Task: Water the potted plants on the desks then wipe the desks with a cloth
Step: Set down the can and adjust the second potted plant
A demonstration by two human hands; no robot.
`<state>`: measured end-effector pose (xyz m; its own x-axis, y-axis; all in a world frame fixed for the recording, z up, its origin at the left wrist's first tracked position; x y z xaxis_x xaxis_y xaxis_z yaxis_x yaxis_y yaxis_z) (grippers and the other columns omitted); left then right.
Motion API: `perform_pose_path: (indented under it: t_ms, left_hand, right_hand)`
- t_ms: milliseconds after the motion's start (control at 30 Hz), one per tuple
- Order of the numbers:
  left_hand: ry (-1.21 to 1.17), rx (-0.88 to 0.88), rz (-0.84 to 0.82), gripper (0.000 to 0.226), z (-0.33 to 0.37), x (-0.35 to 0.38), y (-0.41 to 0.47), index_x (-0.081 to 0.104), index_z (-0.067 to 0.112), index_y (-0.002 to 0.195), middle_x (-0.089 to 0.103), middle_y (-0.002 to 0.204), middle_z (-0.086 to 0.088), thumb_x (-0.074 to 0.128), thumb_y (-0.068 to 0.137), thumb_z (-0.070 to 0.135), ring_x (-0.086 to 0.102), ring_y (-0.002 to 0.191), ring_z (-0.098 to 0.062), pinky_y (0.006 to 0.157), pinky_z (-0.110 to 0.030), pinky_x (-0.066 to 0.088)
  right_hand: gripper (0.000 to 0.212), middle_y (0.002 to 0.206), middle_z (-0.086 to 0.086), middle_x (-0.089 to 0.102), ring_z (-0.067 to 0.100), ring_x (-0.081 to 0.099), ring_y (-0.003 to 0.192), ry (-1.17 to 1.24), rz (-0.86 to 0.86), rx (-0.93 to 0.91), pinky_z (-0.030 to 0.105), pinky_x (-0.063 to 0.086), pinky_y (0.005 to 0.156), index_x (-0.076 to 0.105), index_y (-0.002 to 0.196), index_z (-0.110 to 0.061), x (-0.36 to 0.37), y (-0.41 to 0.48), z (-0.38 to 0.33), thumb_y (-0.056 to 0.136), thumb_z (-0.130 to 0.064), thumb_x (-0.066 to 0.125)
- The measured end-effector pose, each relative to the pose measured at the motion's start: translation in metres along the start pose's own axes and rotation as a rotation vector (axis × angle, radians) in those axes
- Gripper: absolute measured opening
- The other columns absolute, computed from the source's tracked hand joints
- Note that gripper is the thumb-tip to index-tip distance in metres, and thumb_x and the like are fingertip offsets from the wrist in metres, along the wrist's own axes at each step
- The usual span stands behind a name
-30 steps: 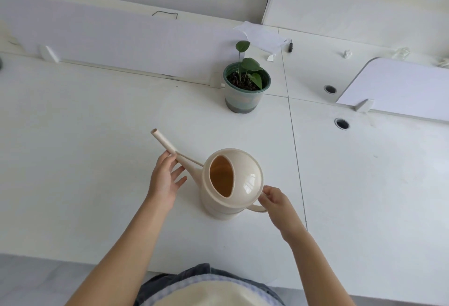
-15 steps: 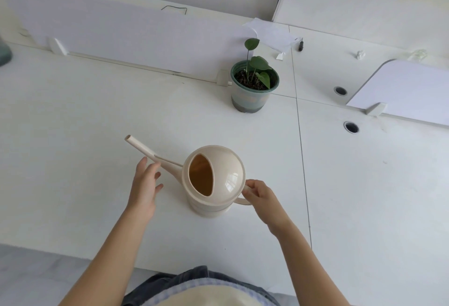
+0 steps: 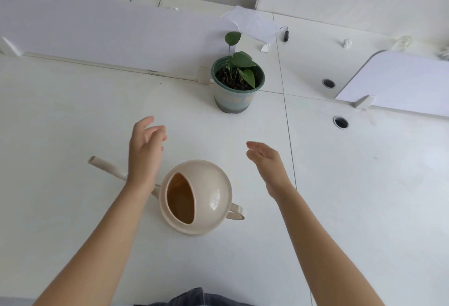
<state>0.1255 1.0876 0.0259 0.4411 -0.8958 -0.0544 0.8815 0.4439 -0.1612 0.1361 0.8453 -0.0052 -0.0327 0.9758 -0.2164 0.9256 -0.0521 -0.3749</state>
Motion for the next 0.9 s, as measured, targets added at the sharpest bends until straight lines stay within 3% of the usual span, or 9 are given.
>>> perform_pose_path:
  t_ms: [133,300,500,567,667,767,833,900]
  left_hand:
    - [0.074,-0.096,-0.167,0.037,0.0,0.045,0.05,0.046,0.014,0.129,0.051,0.111,-0.003,0.045,0.092,0.019,0.052,0.098,-0.018,0.075,-0.027,0.043]
    - [0.044,-0.19,-0.276,0.027,-0.004,0.093,0.105,0.046,0.02,0.119,0.047,0.117,-0.002,0.037,0.096,0.028,0.048,0.105,-0.018,0.087,-0.034,0.04]
    - [0.013,-0.186,-0.299,0.049,-0.007,0.137,0.165,0.031,0.02,0.142,0.039,0.144,0.002,0.029,0.097,0.039,0.041,0.123,-0.012,0.101,-0.036,0.031]
    - [0.008,-0.185,-0.319,0.051,-0.008,0.151,0.178,0.028,0.02,0.144,0.034,0.149,0.002,0.028,0.097,0.041,0.038,0.129,-0.013,0.101,-0.034,0.03]
    - [-0.012,-0.18,-0.348,0.048,-0.008,0.17,0.19,0.035,0.02,0.139,0.042,0.144,0.004,0.026,0.097,0.041,0.042,0.118,-0.008,0.1,-0.034,0.03]
    - [-0.049,-0.181,-0.407,0.046,-0.008,0.186,0.19,0.05,0.018,0.127,0.056,0.12,0.008,0.024,0.097,0.042,0.048,0.111,-0.007,0.102,-0.033,0.034]
    - [-0.056,-0.17,-0.436,0.059,-0.009,0.192,0.185,0.046,0.016,0.134,0.054,0.129,0.007,0.03,0.09,0.052,0.047,0.12,-0.007,0.109,-0.032,0.031]
    - [-0.073,-0.185,-0.445,0.088,-0.013,0.195,0.181,0.032,0.018,0.144,0.038,0.149,0.002,0.037,0.07,0.067,0.033,0.136,-0.011,0.116,-0.038,0.022]
  right_hand:
    - [0.039,0.129,0.007,0.053,0.014,0.048,0.111,0.07,0.092,0.025,0.027,0.035,0.093,0.051,0.128,-0.009,-0.006,0.046,-0.015,0.089,-0.008,0.049]
    - [0.044,0.136,0.01,0.05,0.023,0.047,0.124,0.11,0.211,0.043,0.03,0.035,0.097,0.043,0.135,-0.01,-0.018,0.099,-0.035,0.091,-0.013,0.047]
    - [0.048,0.146,0.007,0.039,0.021,0.037,0.134,0.187,0.283,0.019,0.034,0.031,0.108,0.032,0.142,-0.011,-0.023,0.157,-0.058,0.095,-0.021,0.04]
    - [0.047,0.143,0.003,0.042,0.018,0.039,0.131,0.211,0.285,-0.003,0.028,0.031,0.104,0.031,0.142,-0.011,-0.021,0.171,-0.061,0.096,-0.021,0.038]
    - [0.041,0.115,-0.01,0.05,0.01,0.043,0.111,0.236,0.292,-0.047,0.019,0.034,0.089,0.037,0.138,-0.012,-0.016,0.18,-0.066,0.097,-0.018,0.034]
    - [0.042,0.129,-0.003,0.048,0.008,0.043,0.109,0.288,0.326,-0.048,0.02,0.034,0.09,0.035,0.139,-0.012,-0.015,0.187,-0.061,0.097,-0.02,0.035]
    - [0.043,0.131,-0.002,0.048,0.007,0.044,0.109,0.285,0.315,-0.042,0.02,0.034,0.09,0.035,0.139,-0.012,-0.016,0.19,-0.057,0.097,-0.022,0.035]
    - [0.04,0.115,-0.011,0.053,0.002,0.049,0.099,0.259,0.281,-0.054,0.013,0.038,0.079,0.038,0.136,-0.012,-0.017,0.19,-0.057,0.097,-0.023,0.035]
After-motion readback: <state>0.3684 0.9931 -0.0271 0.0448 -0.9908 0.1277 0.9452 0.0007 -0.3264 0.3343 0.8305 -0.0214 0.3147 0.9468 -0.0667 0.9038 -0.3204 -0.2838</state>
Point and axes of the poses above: each hand's wrist, its own y-axis towards the middle knuckle, its own x-axis out of the palm, z = x × y, the point moved 5 cm from there along y, towards the middle knuckle
